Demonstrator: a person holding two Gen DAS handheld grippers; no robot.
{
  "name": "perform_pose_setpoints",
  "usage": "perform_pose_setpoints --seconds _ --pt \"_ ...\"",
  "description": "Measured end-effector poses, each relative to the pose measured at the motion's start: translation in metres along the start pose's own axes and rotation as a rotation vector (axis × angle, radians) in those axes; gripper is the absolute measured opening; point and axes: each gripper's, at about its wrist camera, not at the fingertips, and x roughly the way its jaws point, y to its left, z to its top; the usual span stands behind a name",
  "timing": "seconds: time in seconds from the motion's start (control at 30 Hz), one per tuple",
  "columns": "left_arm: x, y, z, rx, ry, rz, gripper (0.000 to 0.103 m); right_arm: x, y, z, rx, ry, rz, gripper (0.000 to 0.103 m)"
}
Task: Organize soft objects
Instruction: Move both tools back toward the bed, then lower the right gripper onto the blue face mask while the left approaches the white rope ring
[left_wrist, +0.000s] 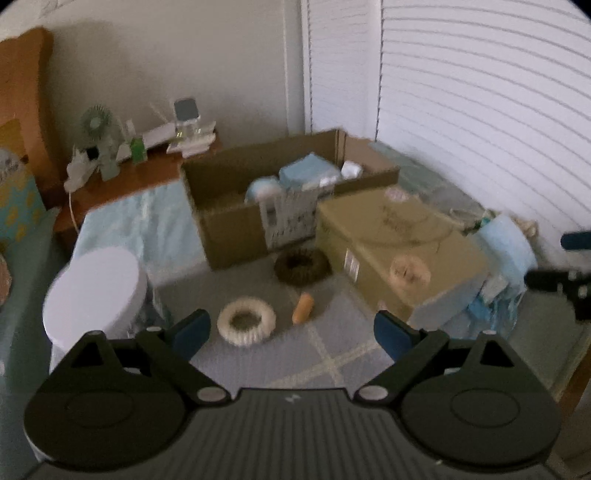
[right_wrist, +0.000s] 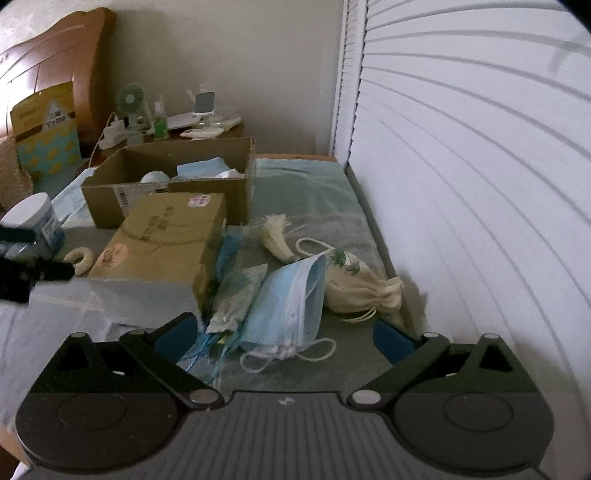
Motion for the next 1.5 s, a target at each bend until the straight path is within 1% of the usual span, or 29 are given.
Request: perform_pose_setpoints --seconds 0.1,0.17,0.33,0.4,0.47,0.5,0.57,0.6,0.63,0.67,0.77,1.0,1.07,1.1,1.13,1.17,1.2,1.23,1.3,1.37,1.4,1.43,1.5 --pt "0.006 0.003 -0.007 -0.035 0.032 -0.016 0.095 0.006 -0.003 0.003 0.006 0.002 -0.003 0.092" --pt "0.008 0.003 -0.011 -0.044 0.039 -0.015 0.095 0.012 -0.003 0.004 0.007 0.014 -0.013 0.084" --pt "0.009 0.003 -0.014 -0.045 0.044 -0.020 0.095 0.029 -0.004 0.008 0.010 0.042 -0.015 0.072" --pt "0.011 0.003 -0.014 -0.048 0.047 -0.023 0.095 0.036 -0.003 0.009 0.013 0.054 -0.010 0.069" --pt "0.011 0.004 -0.013 -0.051 0.049 -0.026 0.095 0.041 -0.003 0.009 0.016 0.068 -0.001 0.058" --pt "0.011 0.004 -0.014 -0.052 0.049 -0.027 0.095 0.043 -0.003 0.008 0.020 0.077 0.006 0.056" --pt "0.011 0.005 -0.014 -0.055 0.052 -0.030 0.095 0.045 -0.004 0.008 0.030 0.088 0.015 0.046" --pt "0.012 0.005 -0.014 -0.056 0.052 -0.032 0.095 0.044 -0.004 0.007 0.033 0.088 0.021 0.043" --pt "0.011 0.005 -0.015 -0.058 0.052 -0.033 0.095 0.043 -0.004 0.007 0.035 0.089 0.023 0.032" --pt "0.011 0.005 -0.015 -0.059 0.051 -0.033 0.095 0.042 -0.004 0.007 0.036 0.092 0.027 0.028" --pt "0.007 0.003 -0.016 -0.060 0.043 -0.041 0.095 0.036 -0.004 0.006 0.048 0.084 0.032 0.025" --pt "-0.004 -0.001 -0.017 -0.046 0.025 -0.064 0.095 0.013 -0.004 0.002 0.033 0.100 0.053 0.025" --pt "-0.006 -0.002 -0.018 -0.046 0.023 -0.068 0.095 0.007 -0.005 -0.002 0.029 0.116 0.058 0.028" --pt "-0.007 -0.002 -0.018 -0.045 0.020 -0.071 0.095 0.004 -0.005 -0.004 0.023 0.119 0.048 0.031" --pt "-0.008 -0.002 -0.018 -0.043 0.018 -0.073 0.095 0.002 -0.004 -0.007 0.009 0.120 0.028 0.041" --pt "-0.009 -0.003 -0.018 -0.043 0.017 -0.074 0.095 0.000 -0.003 -0.010 -0.004 0.122 0.002 0.055" --pt "-0.009 -0.003 -0.019 -0.042 0.015 -0.075 0.095 -0.001 -0.003 -0.012 -0.013 0.118 -0.018 0.057" --pt "-0.010 -0.003 -0.019 -0.042 0.014 -0.076 0.095 -0.004 -0.002 -0.013 -0.024 0.110 -0.029 0.057" --pt "-0.011 -0.002 -0.020 -0.040 0.014 -0.078 0.095 -0.009 -0.001 -0.013 -0.030 0.101 -0.035 0.061" --pt "-0.010 -0.002 -0.020 -0.035 0.013 -0.081 0.095 -0.013 0.002 -0.012 -0.048 0.084 -0.037 0.072" --pt "-0.010 -0.002 -0.019 -0.031 0.014 -0.080 0.095 -0.013 0.004 -0.012 -0.061 0.078 -0.039 0.075" --pt "-0.009 -0.003 -0.019 -0.024 0.015 -0.081 0.095 -0.012 0.006 -0.013 -0.076 0.076 -0.043 0.077" --pt "-0.007 -0.003 -0.019 -0.006 0.015 -0.078 0.095 -0.003 0.010 -0.016 -0.101 0.100 -0.055 0.077"
